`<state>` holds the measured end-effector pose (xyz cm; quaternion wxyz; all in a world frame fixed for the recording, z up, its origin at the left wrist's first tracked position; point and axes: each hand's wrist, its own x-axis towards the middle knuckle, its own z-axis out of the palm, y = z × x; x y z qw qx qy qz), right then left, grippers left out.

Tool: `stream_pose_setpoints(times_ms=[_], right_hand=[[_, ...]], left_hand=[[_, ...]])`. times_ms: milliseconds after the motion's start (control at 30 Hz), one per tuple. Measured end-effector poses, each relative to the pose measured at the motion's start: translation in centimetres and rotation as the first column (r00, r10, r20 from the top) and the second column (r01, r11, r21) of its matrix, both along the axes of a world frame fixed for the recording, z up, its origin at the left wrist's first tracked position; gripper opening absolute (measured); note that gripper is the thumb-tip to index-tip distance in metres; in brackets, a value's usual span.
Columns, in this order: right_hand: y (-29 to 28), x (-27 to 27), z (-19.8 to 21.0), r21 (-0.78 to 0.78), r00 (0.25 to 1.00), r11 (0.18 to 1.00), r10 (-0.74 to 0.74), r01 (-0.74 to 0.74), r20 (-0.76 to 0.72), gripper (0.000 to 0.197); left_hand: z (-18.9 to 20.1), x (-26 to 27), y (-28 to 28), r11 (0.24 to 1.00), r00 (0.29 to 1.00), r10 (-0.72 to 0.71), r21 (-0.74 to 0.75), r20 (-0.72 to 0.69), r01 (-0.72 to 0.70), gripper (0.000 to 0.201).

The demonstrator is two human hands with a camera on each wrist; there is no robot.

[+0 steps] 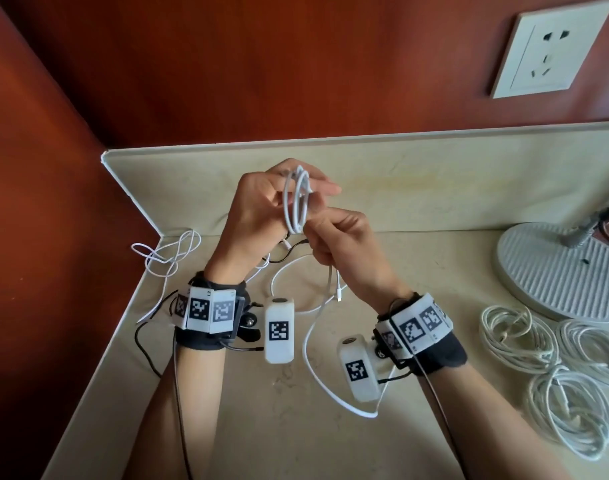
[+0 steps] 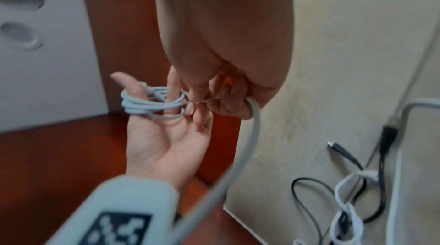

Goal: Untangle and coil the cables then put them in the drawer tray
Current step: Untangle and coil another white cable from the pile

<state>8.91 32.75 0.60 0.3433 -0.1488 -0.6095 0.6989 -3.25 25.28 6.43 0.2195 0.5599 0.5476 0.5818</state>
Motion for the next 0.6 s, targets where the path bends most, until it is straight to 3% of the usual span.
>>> stream_pose_setpoints(times_ms=[100,200,367,500,600], right_hand=[[-0.5,-0.2,0.2,0.257,0.996,0.965,-0.061,0.043,0.061,0.035],[-0.9,-0.1,0.1,0.445,0.987,0.895,-0.046,-0.026,0.151,0.032],[-1.2,-0.1,-0.1,0.512,0.939,0.849,-0.063,-0.127,0.337,0.022],[-1.1,0.7,0.7,0.516,0.890,0.831,-0.059,-0.207,0.453,0.022],[-0.6,1.4,1.5,0.573,0.881,0.793,-0.104,-0.206,0.461,0.020]], left_hand=[[-0.2,-0.3,0.6,0.986,0.984,0.164,-0.010,0.076,-0.164,0.035],[-0.9,-1.2,1.1,0.955,0.950,0.295,-0.013,0.102,-0.295,0.045],[-1.7,-2.6,1.3,0.914,0.914,0.401,-0.048,-0.067,-0.404,0.024],[-2.6,-4.1,1.1,0.863,0.839,0.488,-0.010,-0.239,-0.505,0.030],[-2.9,-4.4,1.1,0.860,0.826,0.470,-0.047,-0.312,-0.507,0.031]])
